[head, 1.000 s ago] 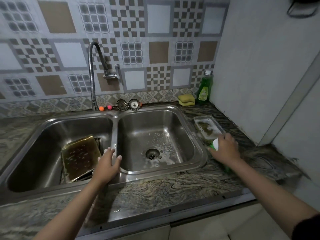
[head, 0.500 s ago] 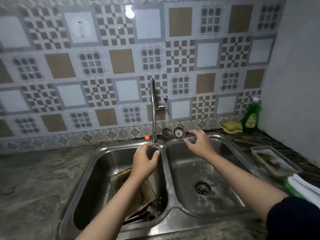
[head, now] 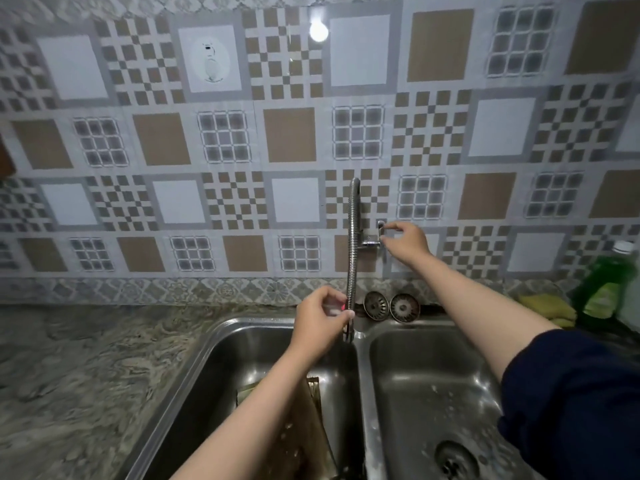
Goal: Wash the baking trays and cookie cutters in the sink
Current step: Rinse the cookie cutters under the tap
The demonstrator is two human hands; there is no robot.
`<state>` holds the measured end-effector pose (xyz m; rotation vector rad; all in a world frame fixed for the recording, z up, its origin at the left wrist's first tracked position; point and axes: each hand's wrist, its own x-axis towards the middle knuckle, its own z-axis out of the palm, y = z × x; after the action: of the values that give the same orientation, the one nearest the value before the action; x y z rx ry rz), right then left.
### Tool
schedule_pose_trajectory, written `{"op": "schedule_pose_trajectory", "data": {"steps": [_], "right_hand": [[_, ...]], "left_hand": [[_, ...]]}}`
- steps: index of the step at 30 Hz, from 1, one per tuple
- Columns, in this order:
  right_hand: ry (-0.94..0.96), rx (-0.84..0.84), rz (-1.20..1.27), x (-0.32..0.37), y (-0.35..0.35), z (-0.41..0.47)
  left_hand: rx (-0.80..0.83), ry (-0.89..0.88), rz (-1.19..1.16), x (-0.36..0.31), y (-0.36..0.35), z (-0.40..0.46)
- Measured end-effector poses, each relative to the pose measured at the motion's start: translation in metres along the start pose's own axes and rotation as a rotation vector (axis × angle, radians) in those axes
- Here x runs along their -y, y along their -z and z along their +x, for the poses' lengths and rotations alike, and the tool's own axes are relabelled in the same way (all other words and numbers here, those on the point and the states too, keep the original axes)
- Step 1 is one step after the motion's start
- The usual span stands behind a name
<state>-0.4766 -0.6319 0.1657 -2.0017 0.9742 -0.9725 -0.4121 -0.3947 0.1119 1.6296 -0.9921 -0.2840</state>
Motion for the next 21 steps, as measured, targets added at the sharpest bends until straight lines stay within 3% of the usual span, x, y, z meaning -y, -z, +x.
{"op": "schedule_pose_trajectory", "data": {"steps": [9, 17, 21], "right_hand": [[-0.054, 0.046, 0.102, -0.010, -0.032, 0.059], [0.020, -0.030, 0.110, -0.030, -0.035, 0.025], [0.116, 0.108, -0.043, -0.046, -0.029, 0.005]], "left_hand": [[-0.020, -0.046, -0.030, 0.004, -0.003, 0.003], [-0.036, -0.057, -0.008, 0.001, -0.002, -0.001], [-0.064, -0.036, 0.035, 0.002, 0.006, -0.003]]}}
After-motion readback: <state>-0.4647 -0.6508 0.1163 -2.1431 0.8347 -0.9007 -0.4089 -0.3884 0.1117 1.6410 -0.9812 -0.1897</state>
